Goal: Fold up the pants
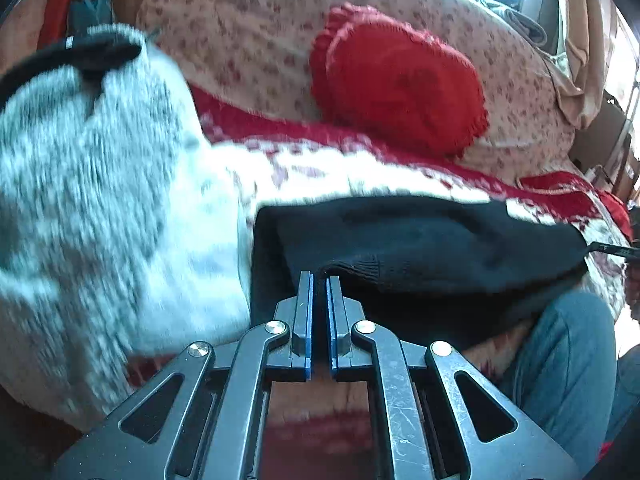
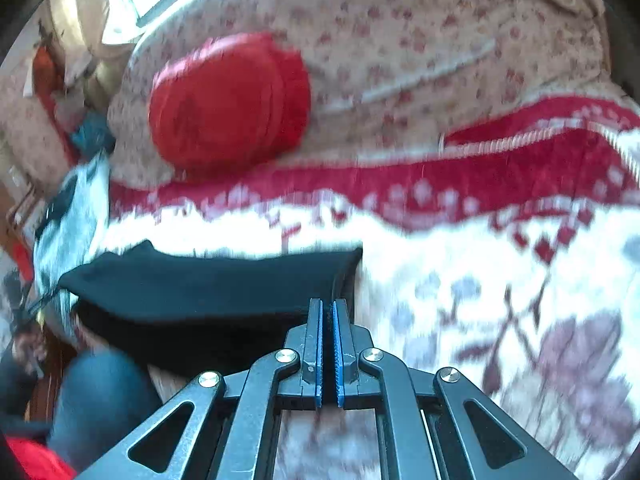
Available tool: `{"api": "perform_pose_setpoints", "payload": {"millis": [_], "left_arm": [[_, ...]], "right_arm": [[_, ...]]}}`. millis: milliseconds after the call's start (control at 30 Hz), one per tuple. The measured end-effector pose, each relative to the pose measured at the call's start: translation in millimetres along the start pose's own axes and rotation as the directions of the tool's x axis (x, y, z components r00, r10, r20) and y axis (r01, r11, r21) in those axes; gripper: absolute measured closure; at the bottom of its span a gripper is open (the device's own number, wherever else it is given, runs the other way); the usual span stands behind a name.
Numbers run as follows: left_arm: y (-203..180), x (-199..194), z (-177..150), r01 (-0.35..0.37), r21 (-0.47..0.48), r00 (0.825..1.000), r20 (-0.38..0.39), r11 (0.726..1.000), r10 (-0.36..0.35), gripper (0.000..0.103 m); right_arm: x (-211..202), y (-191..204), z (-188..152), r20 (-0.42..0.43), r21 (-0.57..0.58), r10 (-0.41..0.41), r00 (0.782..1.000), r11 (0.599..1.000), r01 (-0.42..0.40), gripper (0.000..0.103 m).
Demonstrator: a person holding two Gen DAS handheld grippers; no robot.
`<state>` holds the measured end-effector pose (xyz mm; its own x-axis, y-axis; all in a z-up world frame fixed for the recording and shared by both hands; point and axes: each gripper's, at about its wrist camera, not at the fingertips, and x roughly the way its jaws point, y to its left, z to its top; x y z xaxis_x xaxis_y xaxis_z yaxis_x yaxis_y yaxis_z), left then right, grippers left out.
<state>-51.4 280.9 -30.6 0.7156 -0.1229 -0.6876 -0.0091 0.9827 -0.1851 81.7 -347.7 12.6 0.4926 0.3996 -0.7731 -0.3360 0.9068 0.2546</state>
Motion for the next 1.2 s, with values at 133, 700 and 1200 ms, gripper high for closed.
{"api": "perform_pose_setpoints", "payload": {"millis": [133,700,1200], "left_arm": [[5.0,-5.5,-15.4,-0.026,-0.075,0.999,-0.022,0.997,0.025,0.093],[8.7,25.8,-22.3,0.353,-0.537,0.919,0.043,0.766,-0.393,0.062],[39.2,42.0,-26.9,0.353,-0.736,0.896,0.086,0.578,-0.436,0.062]], "right_arm": [[6.0,2.8,-24.7,-0.066,-0.057,-0.076,0.995,0.996,0.072,0.099],[-11.5,39.3,-30.5,0.052,0.003,-0.064,0.997,0.998,0.063,0.098],[-19.4,33.9,-45.6,0.189,0.260,0.037,0.981,0.962,-0.086,0.098]]}}
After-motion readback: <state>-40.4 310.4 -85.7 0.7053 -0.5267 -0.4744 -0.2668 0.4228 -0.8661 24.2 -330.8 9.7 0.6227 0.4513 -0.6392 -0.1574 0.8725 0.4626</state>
